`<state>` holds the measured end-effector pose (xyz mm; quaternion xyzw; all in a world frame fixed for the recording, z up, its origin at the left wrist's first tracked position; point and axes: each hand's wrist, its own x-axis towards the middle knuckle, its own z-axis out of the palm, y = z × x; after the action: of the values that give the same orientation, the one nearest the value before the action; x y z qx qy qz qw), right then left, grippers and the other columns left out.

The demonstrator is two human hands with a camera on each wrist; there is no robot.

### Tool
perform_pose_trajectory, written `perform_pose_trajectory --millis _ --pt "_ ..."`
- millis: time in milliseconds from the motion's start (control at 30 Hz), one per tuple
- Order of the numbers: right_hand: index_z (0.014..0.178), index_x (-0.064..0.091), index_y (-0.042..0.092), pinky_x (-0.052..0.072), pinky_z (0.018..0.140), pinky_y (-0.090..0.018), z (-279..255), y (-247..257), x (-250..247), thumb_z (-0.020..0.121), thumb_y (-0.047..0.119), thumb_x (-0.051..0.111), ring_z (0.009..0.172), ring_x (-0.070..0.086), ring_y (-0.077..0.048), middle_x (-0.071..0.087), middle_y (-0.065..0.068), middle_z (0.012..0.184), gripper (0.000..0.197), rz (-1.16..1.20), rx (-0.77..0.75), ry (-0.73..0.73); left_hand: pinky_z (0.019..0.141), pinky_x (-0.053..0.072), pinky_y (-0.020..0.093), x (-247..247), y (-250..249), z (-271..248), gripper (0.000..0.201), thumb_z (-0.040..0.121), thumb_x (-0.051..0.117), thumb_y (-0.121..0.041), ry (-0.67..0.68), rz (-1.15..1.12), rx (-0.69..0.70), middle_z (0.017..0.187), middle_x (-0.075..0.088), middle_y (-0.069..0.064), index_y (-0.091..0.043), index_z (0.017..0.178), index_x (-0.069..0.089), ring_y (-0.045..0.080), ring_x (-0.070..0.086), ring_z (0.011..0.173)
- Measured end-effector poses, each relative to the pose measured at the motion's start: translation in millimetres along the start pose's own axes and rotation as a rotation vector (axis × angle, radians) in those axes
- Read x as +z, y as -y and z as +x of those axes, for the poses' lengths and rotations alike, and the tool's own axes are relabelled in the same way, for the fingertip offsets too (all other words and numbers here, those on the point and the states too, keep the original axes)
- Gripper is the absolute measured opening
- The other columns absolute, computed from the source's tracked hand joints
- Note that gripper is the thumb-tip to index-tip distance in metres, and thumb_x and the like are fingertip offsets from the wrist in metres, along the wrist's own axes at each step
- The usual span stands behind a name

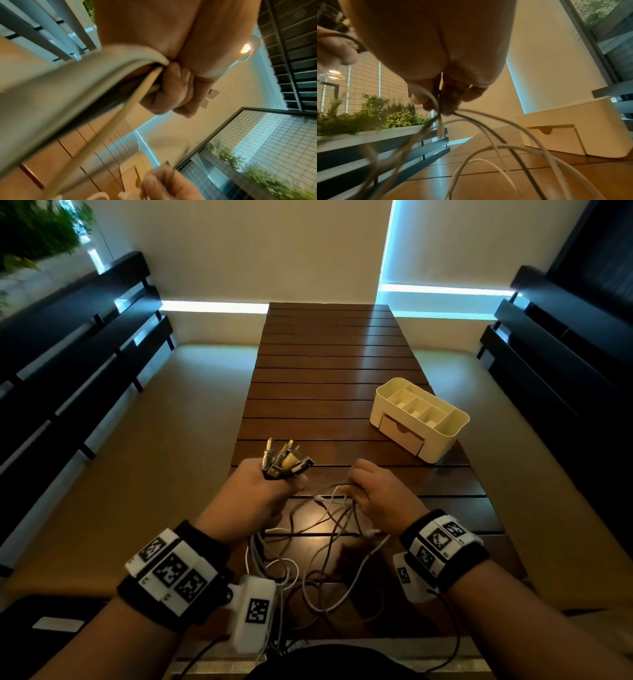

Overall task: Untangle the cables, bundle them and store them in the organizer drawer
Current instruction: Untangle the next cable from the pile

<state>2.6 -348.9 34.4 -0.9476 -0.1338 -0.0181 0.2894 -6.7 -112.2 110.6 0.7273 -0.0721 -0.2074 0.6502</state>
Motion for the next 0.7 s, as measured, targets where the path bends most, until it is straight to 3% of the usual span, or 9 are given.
perform_pose_trajectory --millis 133,233,300,400,500,600,700 --pt "0.094 0.063 0.016 0.048 0.073 -0.03 -4 -3 -9 0.097 0.028 0.055 0.082 0.054 -0.015 0.053 0.006 0.095 0.014 0.0 0.05 -0.053 0.049 0.029 0.029 -7 -1 -2 0.03 0.092 0.066 -0.015 -0.071 0.204 0.04 0.048 0.038 -0.005 -0.015 0.066 0.05 0.011 0.032 0.04" --pt "0.1 0.064 0.019 0.045 0.071 -0.024 -3 18 -15 0.1 0.025 0.052 0.08 0.057 -0.008 0.059 0.008 0.089 0.014 0.088 0.039 0.008 0.051 0.033 0.03 2 0 3 0.023 0.091 0.068 -0.02 -0.124 0.297 0.109 0.045 0.043 -0.012 -0.016 0.069 0.059 0.003 0.035 0.04" --pt "0.103 0.066 0.019 0.046 0.07 -0.022 -1 31 -15 0.1 0.023 0.051 0.08 0.058 -0.004 0.062 0.011 0.087 0.016 0.125 0.002 0.039 0.051 0.036 0.025 13 1 7 0.017 0.088 0.07 -0.024 -0.11 0.31 0.157 0.052 0.05 -0.012 -0.009 0.08 0.068 0.003 0.039 0.043" --pt "0.098 0.067 0.019 0.049 0.07 -0.026 0 42 -16 0.098 0.016 0.053 0.077 0.059 -0.006 0.064 0.008 0.085 0.014 0.179 -0.037 0.024 0.054 0.04 0.012 26 3 13 0.009 0.087 0.073 -0.021 -0.079 0.398 0.221 0.069 0.064 -0.006 -0.012 0.086 0.073 0.0 0.053 0.056" --pt "0.095 0.067 0.018 0.046 0.066 -0.023 -1 47 -22 0.098 0.017 0.054 0.073 0.057 -0.007 0.063 0.006 0.082 0.013 0.214 -0.02 0.008 0.053 0.038 0.012 24 7 18 0.014 0.088 0.07 -0.02 -0.073 0.465 0.215 0.065 0.059 -0.006 -0.012 0.077 0.069 0.001 0.047 0.054" --pt "0.095 0.065 0.025 0.049 0.066 -0.025 -4 47 -27 0.097 0.024 0.057 0.072 0.058 -0.01 0.064 0.006 0.083 0.008 0.249 -0.013 0.017 0.05 0.035 0.018 18 7 19 0.021 0.089 0.07 -0.021 -0.047 0.45 0.198 0.058 0.053 -0.007 -0.007 0.074 0.066 0.003 0.041 0.049" --pt "0.095 0.066 0.027 0.054 0.072 -0.031 -9 40 -24 0.095 0.032 0.06 0.076 0.062 -0.011 0.066 0.003 0.086 0.008 0.322 0.051 0.088 0.047 0.03 0.028 11 4 16 0.027 0.09 0.068 -0.018 -0.103 0.239 0.145 0.047 0.043 -0.009 -0.018 0.066 0.057 0.007 0.035 0.042"
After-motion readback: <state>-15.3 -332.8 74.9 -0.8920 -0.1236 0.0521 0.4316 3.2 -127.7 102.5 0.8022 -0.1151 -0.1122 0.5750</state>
